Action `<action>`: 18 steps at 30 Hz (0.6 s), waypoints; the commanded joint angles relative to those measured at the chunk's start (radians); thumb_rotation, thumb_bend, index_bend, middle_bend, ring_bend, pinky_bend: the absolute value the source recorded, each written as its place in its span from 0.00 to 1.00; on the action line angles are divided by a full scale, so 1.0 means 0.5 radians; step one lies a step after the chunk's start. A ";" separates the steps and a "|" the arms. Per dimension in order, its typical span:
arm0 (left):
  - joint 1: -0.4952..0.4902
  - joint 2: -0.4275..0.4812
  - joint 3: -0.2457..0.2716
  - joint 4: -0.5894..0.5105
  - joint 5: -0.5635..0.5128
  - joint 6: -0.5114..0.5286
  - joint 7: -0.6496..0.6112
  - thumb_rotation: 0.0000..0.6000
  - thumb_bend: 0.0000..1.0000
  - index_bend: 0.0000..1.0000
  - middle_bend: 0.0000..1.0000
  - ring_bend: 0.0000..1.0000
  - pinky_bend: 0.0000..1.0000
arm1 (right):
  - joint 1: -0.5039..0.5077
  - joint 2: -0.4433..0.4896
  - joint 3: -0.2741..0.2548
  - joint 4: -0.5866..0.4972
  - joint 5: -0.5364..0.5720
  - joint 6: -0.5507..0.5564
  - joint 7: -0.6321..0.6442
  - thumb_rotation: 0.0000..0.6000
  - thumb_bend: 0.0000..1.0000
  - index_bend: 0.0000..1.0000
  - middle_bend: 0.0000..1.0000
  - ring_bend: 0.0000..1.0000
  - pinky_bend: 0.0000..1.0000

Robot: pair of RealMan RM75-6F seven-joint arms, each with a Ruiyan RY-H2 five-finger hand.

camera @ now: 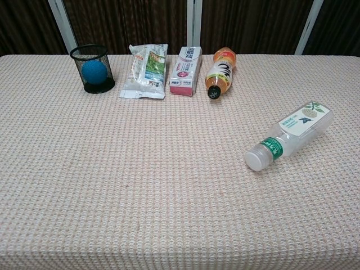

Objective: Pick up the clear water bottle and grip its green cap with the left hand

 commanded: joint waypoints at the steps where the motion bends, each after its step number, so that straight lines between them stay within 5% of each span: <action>1: -0.008 0.006 -0.007 -0.011 -0.010 -0.014 0.002 1.00 0.03 0.17 0.11 0.04 0.07 | 0.312 -0.097 0.031 0.117 -0.082 -0.386 -0.012 1.00 0.10 0.00 0.05 0.00 0.00; 9: -0.022 0.016 -0.022 -0.020 -0.045 -0.045 -0.013 1.00 0.03 0.17 0.11 0.04 0.07 | 0.626 -0.324 0.020 0.333 -0.130 -0.763 -0.068 1.00 0.10 0.00 0.06 0.00 0.00; 18: -0.031 0.023 -0.019 0.005 -0.031 -0.061 -0.095 1.00 0.03 0.17 0.11 0.04 0.07 | 0.690 -0.461 -0.035 0.483 -0.078 -0.847 -0.144 1.00 0.10 0.02 0.17 0.00 0.00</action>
